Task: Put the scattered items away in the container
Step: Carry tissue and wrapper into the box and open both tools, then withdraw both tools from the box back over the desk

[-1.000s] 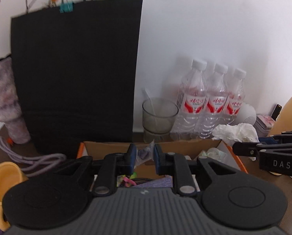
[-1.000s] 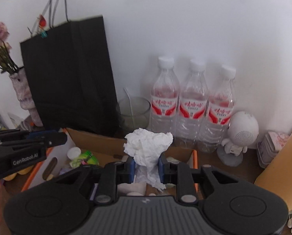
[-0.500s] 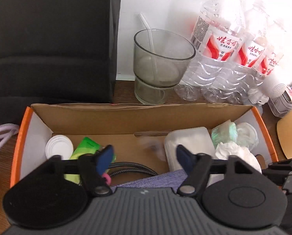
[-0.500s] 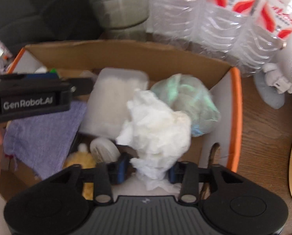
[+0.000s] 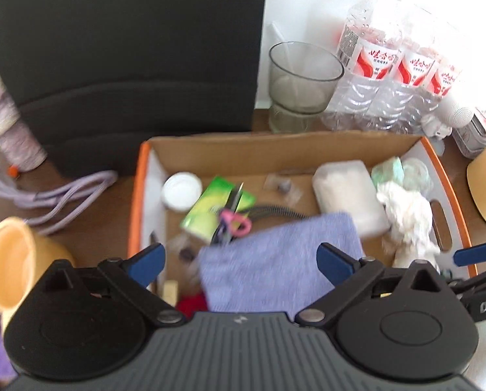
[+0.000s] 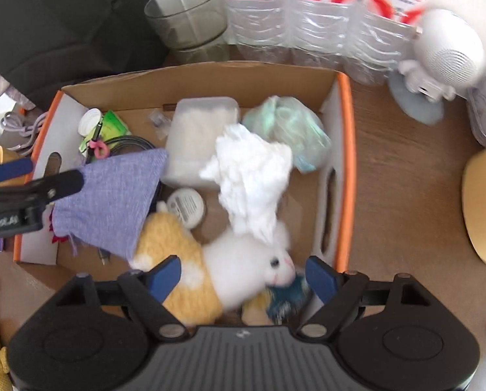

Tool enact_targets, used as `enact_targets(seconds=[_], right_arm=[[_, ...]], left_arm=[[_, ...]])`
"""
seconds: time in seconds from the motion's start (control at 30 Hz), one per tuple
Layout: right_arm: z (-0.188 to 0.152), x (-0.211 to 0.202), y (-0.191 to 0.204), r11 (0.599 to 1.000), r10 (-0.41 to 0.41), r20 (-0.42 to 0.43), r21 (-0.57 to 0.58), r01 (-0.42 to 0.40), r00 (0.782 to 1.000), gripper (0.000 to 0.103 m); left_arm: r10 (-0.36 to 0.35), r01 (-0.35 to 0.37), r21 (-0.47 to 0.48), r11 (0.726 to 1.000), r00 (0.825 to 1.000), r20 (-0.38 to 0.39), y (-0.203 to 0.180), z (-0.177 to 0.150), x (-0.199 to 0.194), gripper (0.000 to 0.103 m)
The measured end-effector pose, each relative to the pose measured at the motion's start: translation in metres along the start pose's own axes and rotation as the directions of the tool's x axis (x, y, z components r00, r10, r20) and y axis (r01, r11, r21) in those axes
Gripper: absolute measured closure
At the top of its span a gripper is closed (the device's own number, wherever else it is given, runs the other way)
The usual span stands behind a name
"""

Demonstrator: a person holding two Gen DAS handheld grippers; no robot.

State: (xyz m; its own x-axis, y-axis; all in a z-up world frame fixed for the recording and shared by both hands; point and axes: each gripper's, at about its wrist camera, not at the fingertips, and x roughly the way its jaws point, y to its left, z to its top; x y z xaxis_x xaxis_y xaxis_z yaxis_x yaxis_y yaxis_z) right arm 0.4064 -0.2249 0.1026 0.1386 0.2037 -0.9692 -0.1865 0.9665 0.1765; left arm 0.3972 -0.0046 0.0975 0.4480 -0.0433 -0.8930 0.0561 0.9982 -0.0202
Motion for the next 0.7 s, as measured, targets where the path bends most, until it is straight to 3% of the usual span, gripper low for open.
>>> enact_targets(seconds=[0.1,0.23,0.4,0.5,0.6,0.67,0.7], right_arm=[[-0.014,-0.009,0.008,0.999,0.049,-0.011,0.003,-0.049,0.999,0.02],[-0.037,-0.013,0.018,1.0,0.003,-0.041,-0.013,-0.003,0.999,0.02],[-0.061,-0.024,0.026,1.0,0.027,-0.017,-0.006,-0.027,0.999,0.02],[-0.071,-0.045,0.032,1.0,-0.001,0.077,0.009,0.0,0.997,0.016],[-0.083,-0.069,0.042,1.0,-0.007,0.196,0.017,0.004,0.981,0.011],[-0.098,-0.084,0.047,1.0,-0.001,0.314,0.004,0.0,0.949,0.011],[-0.11,-0.09,0.05,1.0,0.002,0.384,-0.001,-0.002,0.923,0.011]], left_arm=[[-0.015,0.015,-0.014,1.0,1.0,0.004,0.001,-0.013,-0.018,0.0],[-0.012,0.013,-0.034,0.999,1.0,0.026,-0.004,-0.031,-0.04,0.0],[0.002,0.001,-0.04,0.999,0.997,0.083,-0.007,-0.056,-0.072,0.0],[0.044,-0.039,-0.042,0.998,0.994,0.103,-0.008,-0.065,-0.085,0.0],[0.088,-0.079,-0.058,0.995,0.981,0.174,-0.009,-0.076,-0.105,0.0],[0.072,-0.05,-0.094,0.994,0.966,0.248,-0.006,-0.09,-0.121,0.0],[0.052,-0.02,-0.114,0.993,0.956,0.288,-0.004,-0.101,-0.128,0.0]])
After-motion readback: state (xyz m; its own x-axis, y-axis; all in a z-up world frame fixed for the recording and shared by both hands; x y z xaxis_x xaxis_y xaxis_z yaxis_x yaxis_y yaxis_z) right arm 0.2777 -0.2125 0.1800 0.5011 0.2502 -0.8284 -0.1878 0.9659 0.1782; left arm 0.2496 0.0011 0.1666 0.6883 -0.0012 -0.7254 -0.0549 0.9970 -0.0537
